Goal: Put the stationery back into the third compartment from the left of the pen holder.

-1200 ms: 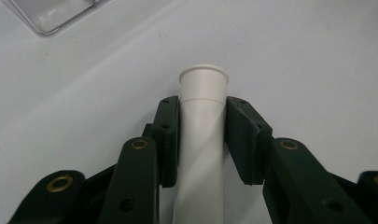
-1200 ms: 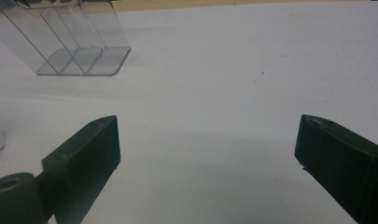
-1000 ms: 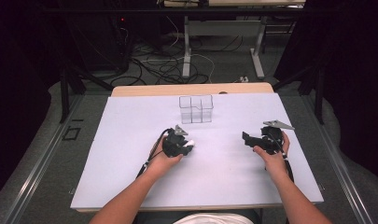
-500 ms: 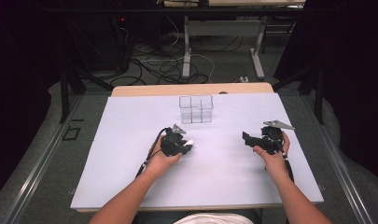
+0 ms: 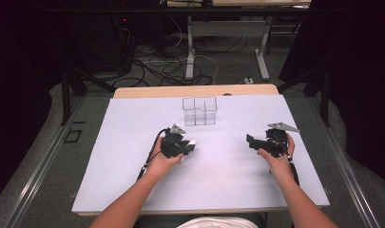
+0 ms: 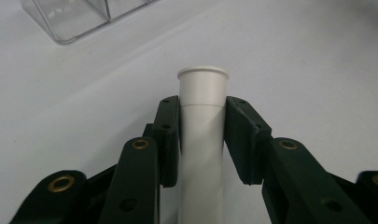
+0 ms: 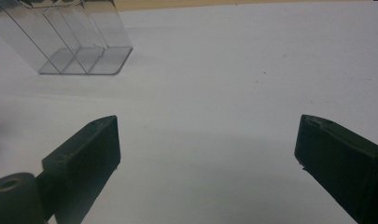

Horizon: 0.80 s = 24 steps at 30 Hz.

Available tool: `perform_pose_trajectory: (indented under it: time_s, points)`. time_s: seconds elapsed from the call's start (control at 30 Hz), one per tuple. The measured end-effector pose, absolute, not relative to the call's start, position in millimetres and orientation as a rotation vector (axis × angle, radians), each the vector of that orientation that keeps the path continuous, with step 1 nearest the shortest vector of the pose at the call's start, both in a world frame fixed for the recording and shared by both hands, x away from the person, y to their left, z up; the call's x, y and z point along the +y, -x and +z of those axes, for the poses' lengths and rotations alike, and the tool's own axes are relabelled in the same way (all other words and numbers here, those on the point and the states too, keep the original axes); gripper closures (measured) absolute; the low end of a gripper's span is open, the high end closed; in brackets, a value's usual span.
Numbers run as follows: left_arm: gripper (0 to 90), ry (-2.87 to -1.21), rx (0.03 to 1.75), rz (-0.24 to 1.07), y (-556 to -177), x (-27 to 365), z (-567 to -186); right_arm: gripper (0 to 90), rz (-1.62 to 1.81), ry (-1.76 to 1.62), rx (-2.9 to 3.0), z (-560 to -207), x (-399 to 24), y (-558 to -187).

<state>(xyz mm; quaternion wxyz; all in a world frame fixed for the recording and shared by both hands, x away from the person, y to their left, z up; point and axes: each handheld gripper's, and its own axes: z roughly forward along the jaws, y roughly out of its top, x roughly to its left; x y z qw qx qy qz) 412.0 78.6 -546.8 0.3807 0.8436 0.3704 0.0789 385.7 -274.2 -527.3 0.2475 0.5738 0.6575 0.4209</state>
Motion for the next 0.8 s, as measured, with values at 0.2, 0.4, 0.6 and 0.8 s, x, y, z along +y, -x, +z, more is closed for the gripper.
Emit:
perform_pose_trajectory:
  time_s: [0.2, 0.4, 0.6, 0.8]
  points:
    - [66.6, -2.190, 0.953, 0.212, -413.0, 75.5, -552.2, 6.1, 1.147, -1.555, 1.797, -527.5, -274.5, -386.0]
    - [66.5, -2.218, 0.958, 0.230, -412.1, 73.7, -554.6, 6.1, 1.151, -1.572, 1.787, -527.2, -273.9, -385.8]
    - [61.9, -2.233, 0.959, 0.242, -410.1, 73.2, -554.1, 6.1, 1.151, -1.567, 1.787, -527.2, -274.2, -385.8]
    - [62.2, -2.246, 0.963, 0.242, -405.0, 76.6, -553.0, 6.1, 1.149, -1.570, 1.787, -527.2, -275.6, -385.9]
